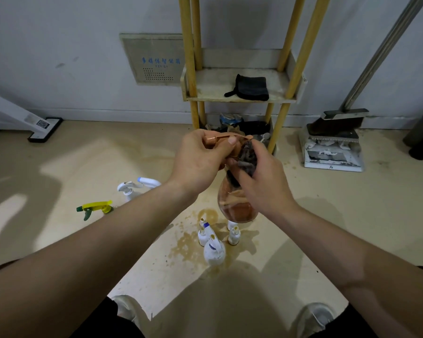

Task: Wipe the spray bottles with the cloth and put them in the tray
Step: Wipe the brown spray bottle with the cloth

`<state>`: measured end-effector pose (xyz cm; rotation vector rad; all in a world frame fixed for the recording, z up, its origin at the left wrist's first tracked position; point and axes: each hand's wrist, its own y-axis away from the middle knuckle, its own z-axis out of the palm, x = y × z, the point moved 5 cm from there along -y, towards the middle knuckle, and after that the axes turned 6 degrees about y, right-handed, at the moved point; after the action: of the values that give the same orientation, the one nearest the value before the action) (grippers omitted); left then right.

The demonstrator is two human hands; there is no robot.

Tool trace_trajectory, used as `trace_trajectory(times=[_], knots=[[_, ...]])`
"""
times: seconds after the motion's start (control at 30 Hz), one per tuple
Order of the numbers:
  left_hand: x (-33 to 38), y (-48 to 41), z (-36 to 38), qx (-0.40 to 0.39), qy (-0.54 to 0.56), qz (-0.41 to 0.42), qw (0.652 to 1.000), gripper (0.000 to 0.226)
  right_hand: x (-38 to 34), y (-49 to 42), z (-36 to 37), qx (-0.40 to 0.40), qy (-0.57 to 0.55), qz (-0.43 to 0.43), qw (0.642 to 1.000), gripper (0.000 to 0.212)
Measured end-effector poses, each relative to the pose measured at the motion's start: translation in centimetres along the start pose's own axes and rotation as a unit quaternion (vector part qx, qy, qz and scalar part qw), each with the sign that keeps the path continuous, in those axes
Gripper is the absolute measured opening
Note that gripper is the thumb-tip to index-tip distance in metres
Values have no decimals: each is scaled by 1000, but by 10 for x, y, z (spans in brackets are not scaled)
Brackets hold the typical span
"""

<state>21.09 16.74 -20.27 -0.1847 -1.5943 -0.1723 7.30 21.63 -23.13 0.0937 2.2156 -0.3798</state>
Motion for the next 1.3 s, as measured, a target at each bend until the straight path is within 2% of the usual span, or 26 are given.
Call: trace_trajectory(times=[0.17,0.37,0.6,0.8,0.9,1.0,1.1,1.23,1.3], knots=[[1,2,3,7,-20,13,1000,23,-1,-6,-8,23,17,6,1000,32],[3,4,3,-10,-2,14,1000,30,-3,-6,-10,23,-19,15,999,28],[15,2,-3,-88,15,5,996,53,-7,-13,-17,33,-86,19,996,27],[-18,-6,-24,-103,23,-93,990,39,-8,-21,-26,32,-166,21,985,19],[-36,-2,-15,-166,-61,-93,980,19,-9,-22,-27,21,-190,20,981,19],[-38,2,-6,-215,-84,-79,970,41,-11,-23,-27,17,-210,22,977,15],[-38,3,-3,-249,-92,-99,959,56,-11,-24,-29,28,-244,47,968,13],[-44,8,6,-274,-109,-92,951,86,-11,-25,-33,43,-257,67,963,11],[-45,9,8,-261,-114,-74,956,87,-10,-25,-33,46,-265,73,960,13]])
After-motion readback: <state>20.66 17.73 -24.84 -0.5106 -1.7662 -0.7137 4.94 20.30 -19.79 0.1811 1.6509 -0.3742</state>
